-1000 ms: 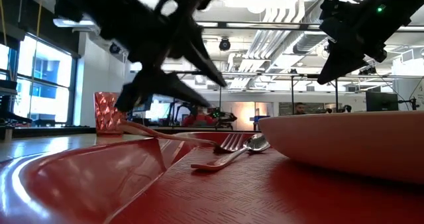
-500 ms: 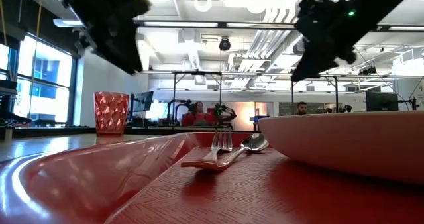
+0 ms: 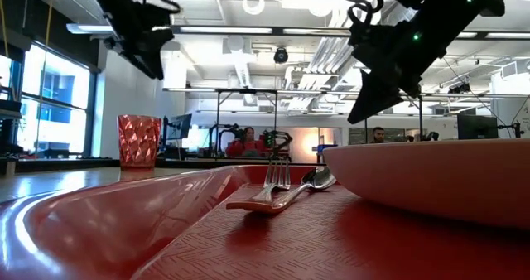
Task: Pick and place plate/cup/fork/spoon on tray
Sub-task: Put the orange cup on the red tray
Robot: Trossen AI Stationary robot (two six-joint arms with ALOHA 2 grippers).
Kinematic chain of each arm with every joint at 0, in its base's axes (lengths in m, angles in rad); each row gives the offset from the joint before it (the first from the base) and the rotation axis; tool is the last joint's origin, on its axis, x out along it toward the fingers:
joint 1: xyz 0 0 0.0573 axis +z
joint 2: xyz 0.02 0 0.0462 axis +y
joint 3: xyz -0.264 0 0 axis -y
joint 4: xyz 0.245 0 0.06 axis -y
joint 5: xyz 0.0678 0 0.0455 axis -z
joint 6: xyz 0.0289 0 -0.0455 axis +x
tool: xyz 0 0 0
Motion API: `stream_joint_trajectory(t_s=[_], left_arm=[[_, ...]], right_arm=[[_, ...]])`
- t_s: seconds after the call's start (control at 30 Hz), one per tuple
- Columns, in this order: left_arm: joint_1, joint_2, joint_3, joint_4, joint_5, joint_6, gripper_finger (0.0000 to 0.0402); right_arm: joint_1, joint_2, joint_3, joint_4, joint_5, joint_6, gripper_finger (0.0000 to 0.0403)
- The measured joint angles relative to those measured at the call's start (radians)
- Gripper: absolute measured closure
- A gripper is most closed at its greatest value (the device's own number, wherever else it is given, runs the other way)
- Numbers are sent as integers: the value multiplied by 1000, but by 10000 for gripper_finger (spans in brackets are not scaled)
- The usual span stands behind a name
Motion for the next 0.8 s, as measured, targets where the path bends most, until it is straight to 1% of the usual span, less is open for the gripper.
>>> stream_joint_trajectory(t_s=[0.13,0.23,0.37,0.43,0.57,0.6,0.73,0.8], left_arm=[[200,40,0,18,83,-35,273],[329,90,0,8,144,-38,270],[451,179,21,-52,213,-35,255],[480,227,40,-96,220,-26,244],[493,295,62,-135,208,2,219],[493,307,65,-140,220,8,213],[493,327,68,-142,324,47,191],[493,329,68,-142,345,57,185]], right_arm=[[1,0,0,-3,-1,-14,400],[1,0,0,-3,-1,-14,400],[1,0,0,-11,-1,-14,400],[1,0,0,-15,-1,-14,400],[1,0,0,-27,-5,-14,400],[1,0,0,-30,-5,-14,400],[1,0,0,-43,-5,-11,400],[1,0,0,-43,-6,-11,400]])
